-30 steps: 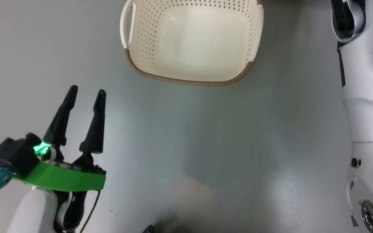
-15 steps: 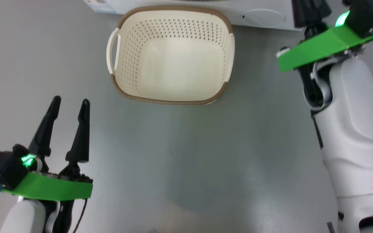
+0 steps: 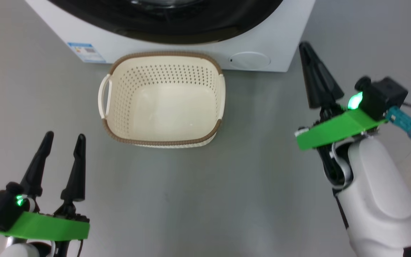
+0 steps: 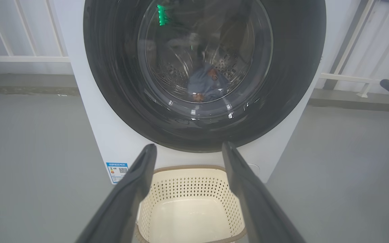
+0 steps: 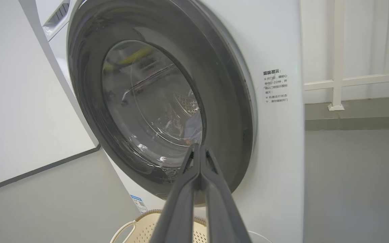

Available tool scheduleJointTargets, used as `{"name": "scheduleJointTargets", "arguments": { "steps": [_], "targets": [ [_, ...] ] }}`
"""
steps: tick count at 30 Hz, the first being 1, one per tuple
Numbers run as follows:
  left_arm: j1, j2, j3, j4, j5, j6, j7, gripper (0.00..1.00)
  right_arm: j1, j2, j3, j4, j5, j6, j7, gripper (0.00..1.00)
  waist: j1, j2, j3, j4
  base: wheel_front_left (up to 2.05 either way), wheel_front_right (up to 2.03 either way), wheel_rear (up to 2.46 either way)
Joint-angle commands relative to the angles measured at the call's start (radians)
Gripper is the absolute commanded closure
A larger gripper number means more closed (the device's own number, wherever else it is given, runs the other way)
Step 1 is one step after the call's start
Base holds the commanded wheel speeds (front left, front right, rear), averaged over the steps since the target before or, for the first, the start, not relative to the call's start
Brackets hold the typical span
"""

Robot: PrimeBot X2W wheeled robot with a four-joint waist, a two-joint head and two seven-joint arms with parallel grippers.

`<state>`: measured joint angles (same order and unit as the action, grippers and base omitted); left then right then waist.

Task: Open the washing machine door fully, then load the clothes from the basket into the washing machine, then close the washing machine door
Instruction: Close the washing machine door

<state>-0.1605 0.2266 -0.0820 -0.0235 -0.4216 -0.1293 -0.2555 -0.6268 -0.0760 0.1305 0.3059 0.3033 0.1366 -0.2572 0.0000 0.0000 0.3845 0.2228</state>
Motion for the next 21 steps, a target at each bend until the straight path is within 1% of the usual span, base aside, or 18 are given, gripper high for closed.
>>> {"name": "scheduleJointTargets", "arguments": {
  "steps": [1,2,4,13,15,17,21],
  "targets": [
    [0.006,0.033,0.047,-0.020,0.016,-0.001,-0.006,0.00,0.037,0.026,0.020,-0.033,0.007,-0.006,-0.005,0.12,0.0000,0.0000,-0.058,-0.051,0.00,0.00,0.00],
    [0.014,0.032,0.052,-0.017,0.020,-0.001,-0.006,0.00,0.062,0.026,0.016,-0.044,0.020,-0.006,-0.005,0.00,0.0000,0.0000,-0.070,-0.058,0.00,0.00,0.00],
    [0.030,0.028,0.064,-0.011,0.027,-0.001,-0.006,0.00,0.111,0.026,0.011,-0.064,0.040,-0.006,-0.005,0.00,0.0000,0.0000,-0.095,-0.072,0.00,0.00,0.00],
    [0.096,-0.005,0.121,0.014,0.070,-0.001,-0.006,0.00,0.306,0.026,-0.024,-0.141,0.031,-0.006,-0.005,0.00,0.0000,0.0000,-0.194,-0.125,0.00,0.00,0.00],
    [0.113,-0.019,0.134,0.021,0.074,-0.001,-0.006,0.00,0.351,0.026,-0.038,-0.160,0.049,-0.006,-0.005,0.00,0.0000,0.0000,-0.217,-0.134,0.00,0.00,0.00],
    [0.132,-0.029,0.144,0.033,0.086,-0.001,-0.006,0.00,0.397,0.026,-0.037,-0.171,0.066,-0.006,-0.005,0.00,0.0000,0.0000,-0.239,-0.143,0.00,0.00,0.00],
    [0.162,-0.043,0.163,0.045,0.108,-0.001,-0.006,0.00,0.468,0.026,-0.039,-0.183,0.058,-0.006,-0.005,0.00,0.0000,0.0000,-0.268,-0.157,0.00,0.00,0.00]
  ]
}}
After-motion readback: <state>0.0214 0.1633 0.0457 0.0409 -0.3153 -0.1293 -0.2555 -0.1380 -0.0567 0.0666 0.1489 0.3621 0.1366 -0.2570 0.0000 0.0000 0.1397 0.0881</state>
